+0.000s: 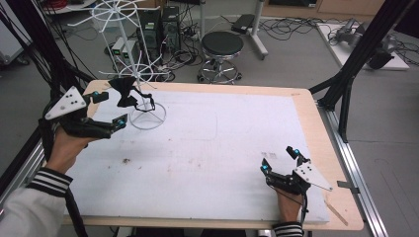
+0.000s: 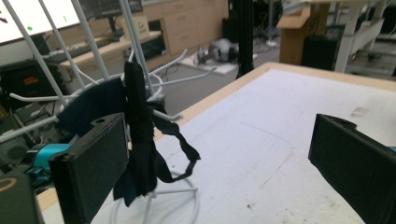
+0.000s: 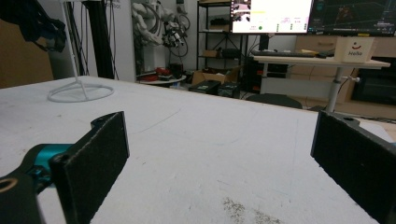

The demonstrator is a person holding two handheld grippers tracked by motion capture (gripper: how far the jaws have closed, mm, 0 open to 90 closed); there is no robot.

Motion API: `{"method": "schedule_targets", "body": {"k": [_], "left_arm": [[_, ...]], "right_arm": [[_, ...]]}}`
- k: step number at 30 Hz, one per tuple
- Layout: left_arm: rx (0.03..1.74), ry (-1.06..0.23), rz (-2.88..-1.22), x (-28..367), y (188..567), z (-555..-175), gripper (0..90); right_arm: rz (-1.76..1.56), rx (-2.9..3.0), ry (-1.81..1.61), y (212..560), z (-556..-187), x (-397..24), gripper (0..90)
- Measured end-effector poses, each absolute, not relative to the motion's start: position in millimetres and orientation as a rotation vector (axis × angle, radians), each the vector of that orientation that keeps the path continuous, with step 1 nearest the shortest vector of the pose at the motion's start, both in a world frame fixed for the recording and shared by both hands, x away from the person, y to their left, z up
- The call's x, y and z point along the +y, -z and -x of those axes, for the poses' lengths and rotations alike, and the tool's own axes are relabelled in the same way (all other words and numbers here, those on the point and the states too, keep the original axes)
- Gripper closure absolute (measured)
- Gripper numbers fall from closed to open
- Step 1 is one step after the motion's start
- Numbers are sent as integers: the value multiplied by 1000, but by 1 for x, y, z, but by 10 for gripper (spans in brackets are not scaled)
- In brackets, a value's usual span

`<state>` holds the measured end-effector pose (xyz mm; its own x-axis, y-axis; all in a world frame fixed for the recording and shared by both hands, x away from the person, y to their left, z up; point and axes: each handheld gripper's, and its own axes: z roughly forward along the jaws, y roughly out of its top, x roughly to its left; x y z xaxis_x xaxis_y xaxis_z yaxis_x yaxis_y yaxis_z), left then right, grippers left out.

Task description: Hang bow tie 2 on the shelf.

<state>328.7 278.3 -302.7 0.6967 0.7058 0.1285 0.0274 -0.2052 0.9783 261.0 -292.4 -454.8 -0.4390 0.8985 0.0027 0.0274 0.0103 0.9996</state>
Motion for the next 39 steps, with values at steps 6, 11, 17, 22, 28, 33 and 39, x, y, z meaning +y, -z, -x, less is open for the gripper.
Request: {"method": "schedule_targets", "body": {"k": [6,11,17,22,28,33,39], "left_arm": [[567,-676,-1613,285,331,-314,17],[556,-658,-1592,287,351,-305,17],[534,-693,-1541,283,385,-292,17],[569,-688,-1466,283,417,-285,17],[612,-695,-1437,288,441,-279,17],[639,-685,-1432,288,454,-277,17],[627,-698,-1414,290,456,-275,17]], "right_arm": [[-972,1563,-1516,455,-261,-293,35],[-969,1560,-1513,455,-261,-292,35],[-967,1560,-1511,455,-261,-292,35],[-972,1558,-1514,455,-261,-292,35],[-975,1560,-1515,455,-261,-292,35],[-980,1560,-1516,455,-261,-292,35],[-976,1562,-1514,455,-261,-292,35]]}}
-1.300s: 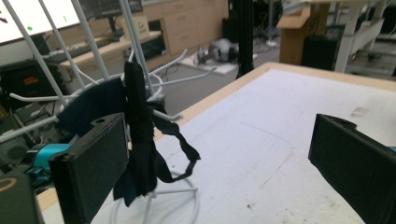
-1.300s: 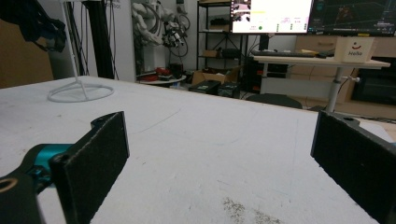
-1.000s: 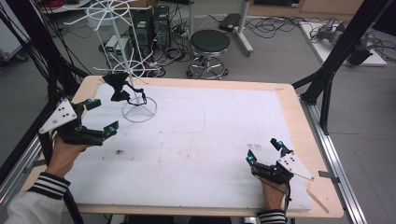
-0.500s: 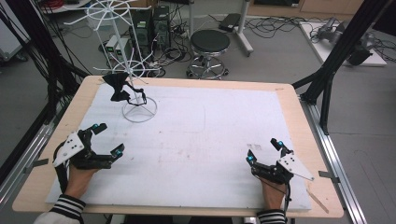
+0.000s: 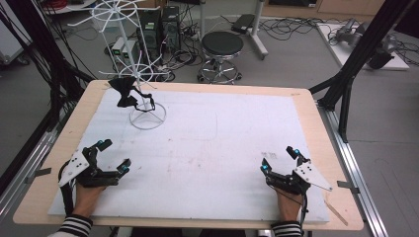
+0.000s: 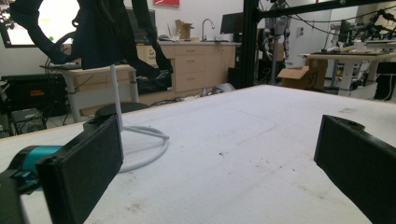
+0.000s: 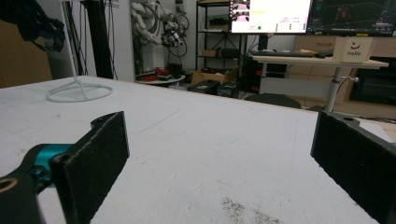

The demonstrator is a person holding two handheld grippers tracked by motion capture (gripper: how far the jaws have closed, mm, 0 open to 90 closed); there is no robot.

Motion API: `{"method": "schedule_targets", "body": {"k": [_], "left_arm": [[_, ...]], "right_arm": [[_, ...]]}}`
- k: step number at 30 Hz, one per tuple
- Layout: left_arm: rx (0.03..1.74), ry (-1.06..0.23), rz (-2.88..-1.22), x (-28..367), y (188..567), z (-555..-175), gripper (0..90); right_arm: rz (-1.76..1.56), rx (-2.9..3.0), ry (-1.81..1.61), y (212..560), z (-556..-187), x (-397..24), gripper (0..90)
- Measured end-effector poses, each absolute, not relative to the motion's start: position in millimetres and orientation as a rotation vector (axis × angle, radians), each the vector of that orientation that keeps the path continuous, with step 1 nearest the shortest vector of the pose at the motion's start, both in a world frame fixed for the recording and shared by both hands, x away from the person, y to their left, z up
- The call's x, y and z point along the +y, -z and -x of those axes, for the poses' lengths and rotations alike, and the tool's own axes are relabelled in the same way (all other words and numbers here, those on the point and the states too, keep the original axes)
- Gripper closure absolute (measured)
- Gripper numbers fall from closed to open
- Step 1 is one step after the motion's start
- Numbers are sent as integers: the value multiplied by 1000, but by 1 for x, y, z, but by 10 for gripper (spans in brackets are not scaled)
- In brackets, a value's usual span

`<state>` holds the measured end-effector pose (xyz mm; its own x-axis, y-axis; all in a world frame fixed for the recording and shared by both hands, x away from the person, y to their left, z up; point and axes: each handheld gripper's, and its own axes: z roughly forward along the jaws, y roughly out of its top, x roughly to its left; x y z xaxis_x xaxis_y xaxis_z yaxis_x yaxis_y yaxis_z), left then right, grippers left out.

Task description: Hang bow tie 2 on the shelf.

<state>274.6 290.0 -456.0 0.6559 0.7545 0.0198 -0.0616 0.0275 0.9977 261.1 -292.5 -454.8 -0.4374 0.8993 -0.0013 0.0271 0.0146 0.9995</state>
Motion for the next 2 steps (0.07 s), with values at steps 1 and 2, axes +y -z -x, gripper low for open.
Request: {"method": "schedule_targets", "body": {"k": [1,2], "left_arm": [[630,-696,-1412,290,456,-275,17],[630,-696,-1412,290,456,-275,17]], "right_arm": [[-974,1564,-1512,455,-261,-293,35],[-974,1564,-1512,455,-261,-293,35]]}}
